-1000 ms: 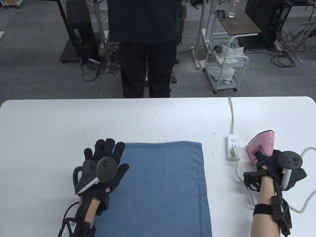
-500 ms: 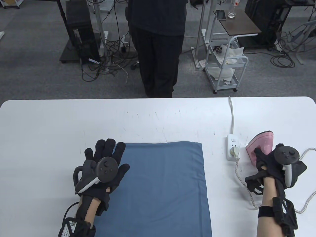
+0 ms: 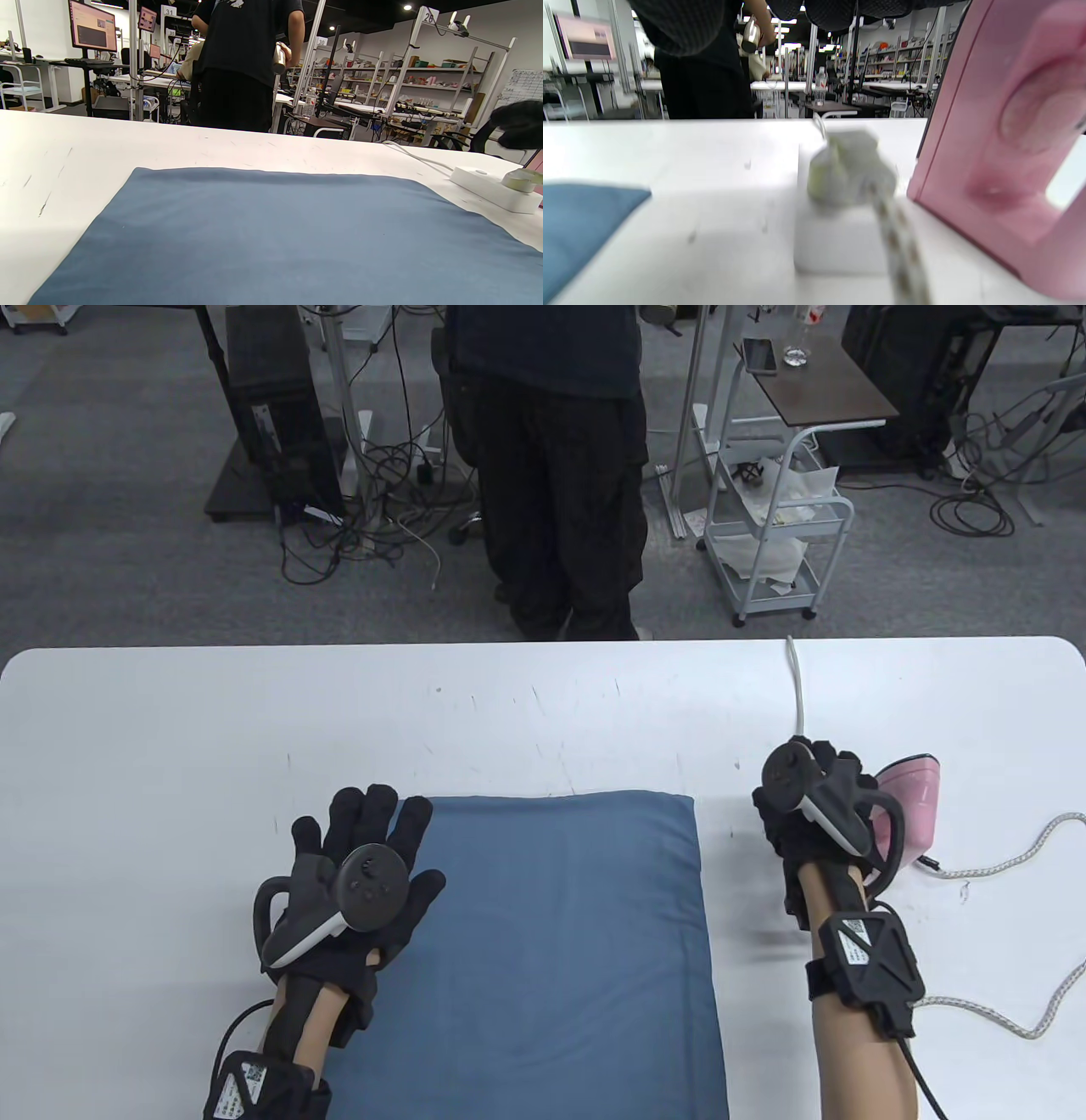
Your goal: Iron pillowcase with electric iron on table
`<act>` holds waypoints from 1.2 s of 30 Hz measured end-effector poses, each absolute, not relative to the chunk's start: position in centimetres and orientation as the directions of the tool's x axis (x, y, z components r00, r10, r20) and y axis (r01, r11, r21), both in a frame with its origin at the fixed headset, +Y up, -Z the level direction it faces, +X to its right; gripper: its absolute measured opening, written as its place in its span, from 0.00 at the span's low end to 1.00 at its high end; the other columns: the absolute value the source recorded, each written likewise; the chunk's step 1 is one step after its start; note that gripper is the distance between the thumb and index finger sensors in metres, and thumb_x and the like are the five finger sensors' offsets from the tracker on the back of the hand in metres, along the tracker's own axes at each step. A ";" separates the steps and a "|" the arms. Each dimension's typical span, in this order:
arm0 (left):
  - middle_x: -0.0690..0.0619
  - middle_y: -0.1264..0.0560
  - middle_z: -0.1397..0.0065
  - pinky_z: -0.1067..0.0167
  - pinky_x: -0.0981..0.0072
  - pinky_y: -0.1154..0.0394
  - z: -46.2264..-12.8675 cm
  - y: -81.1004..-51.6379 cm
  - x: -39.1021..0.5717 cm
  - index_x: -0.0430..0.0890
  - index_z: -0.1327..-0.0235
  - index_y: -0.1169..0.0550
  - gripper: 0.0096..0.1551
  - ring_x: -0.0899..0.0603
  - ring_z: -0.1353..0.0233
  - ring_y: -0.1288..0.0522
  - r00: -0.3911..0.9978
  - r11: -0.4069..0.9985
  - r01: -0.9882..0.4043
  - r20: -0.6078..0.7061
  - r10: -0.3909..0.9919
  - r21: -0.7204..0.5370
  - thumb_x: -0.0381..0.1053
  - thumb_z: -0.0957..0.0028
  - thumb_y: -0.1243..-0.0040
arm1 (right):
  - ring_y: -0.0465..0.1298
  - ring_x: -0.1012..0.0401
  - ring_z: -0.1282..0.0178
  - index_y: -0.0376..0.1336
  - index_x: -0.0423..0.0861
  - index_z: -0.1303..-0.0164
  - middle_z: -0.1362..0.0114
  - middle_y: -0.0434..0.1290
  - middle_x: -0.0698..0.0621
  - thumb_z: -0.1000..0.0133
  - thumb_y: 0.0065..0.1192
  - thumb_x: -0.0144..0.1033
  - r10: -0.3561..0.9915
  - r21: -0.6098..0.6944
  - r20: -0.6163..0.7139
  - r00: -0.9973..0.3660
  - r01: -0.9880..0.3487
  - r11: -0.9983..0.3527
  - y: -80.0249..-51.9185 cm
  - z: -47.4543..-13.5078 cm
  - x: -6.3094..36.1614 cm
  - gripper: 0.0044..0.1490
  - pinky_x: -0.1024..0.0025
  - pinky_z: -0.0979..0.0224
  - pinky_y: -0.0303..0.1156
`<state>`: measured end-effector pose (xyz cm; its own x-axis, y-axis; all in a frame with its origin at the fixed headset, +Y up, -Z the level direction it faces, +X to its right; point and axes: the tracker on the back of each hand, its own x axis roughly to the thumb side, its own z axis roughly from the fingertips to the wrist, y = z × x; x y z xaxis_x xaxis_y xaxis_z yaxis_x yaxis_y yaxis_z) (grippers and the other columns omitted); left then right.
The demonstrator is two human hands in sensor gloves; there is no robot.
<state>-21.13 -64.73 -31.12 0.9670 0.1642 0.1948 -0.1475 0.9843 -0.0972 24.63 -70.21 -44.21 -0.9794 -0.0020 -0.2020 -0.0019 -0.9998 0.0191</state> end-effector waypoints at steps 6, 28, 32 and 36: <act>0.50 0.71 0.15 0.28 0.25 0.70 -31.2 -64.8 -21.3 0.64 0.25 0.66 0.45 0.35 0.17 0.73 0.969 0.984 -0.147 0.186 0.164 -0.102 0.71 0.49 0.66 | 0.46 0.32 0.20 0.39 0.41 0.18 0.14 0.47 0.39 0.44 0.55 0.52 -0.069 0.143 -0.226 -0.972 0.036 -0.989 -73.9 -45.7 25.2 0.52 0.30 0.22 0.47; 0.51 0.71 0.15 0.27 0.25 0.70 -31.5 -64.8 -21.3 0.64 0.25 0.68 0.46 0.35 0.17 0.73 0.968 0.983 -0.146 0.187 0.165 -0.113 0.71 0.49 0.66 | 0.51 0.38 0.19 0.42 0.41 0.20 0.15 0.52 0.39 0.43 0.55 0.47 -0.193 0.204 -0.223 -0.956 0.147 -0.968 -75.4 -46.4 24.4 0.48 0.29 0.22 0.44; 0.50 0.71 0.15 0.28 0.25 0.70 -31.8 -64.7 -21.5 0.64 0.25 0.68 0.46 0.35 0.17 0.73 0.963 0.978 -0.174 0.188 0.194 -0.119 0.71 0.49 0.66 | 0.46 0.36 0.18 0.39 0.41 0.19 0.14 0.46 0.38 0.43 0.53 0.50 -0.169 0.249 -0.217 -0.961 0.113 -0.962 -75.1 -46.0 24.5 0.49 0.27 0.23 0.42; 0.50 0.71 0.15 0.27 0.25 0.70 -31.8 -64.7 -21.5 0.64 0.25 0.68 0.46 0.35 0.17 0.73 0.965 0.977 -0.174 0.179 0.194 -0.122 0.71 0.48 0.66 | 0.39 0.33 0.19 0.37 0.41 0.18 0.14 0.39 0.35 0.43 0.53 0.51 -0.033 0.190 -0.221 -0.975 -0.010 -0.982 -74.3 -44.5 24.4 0.52 0.26 0.24 0.39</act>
<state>-21.55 -64.70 -31.82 0.9645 0.1941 0.1789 -0.1741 0.9772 -0.1218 24.45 -74.33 -44.48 -0.9746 -0.0325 -0.2214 -0.0104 -0.9817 0.1900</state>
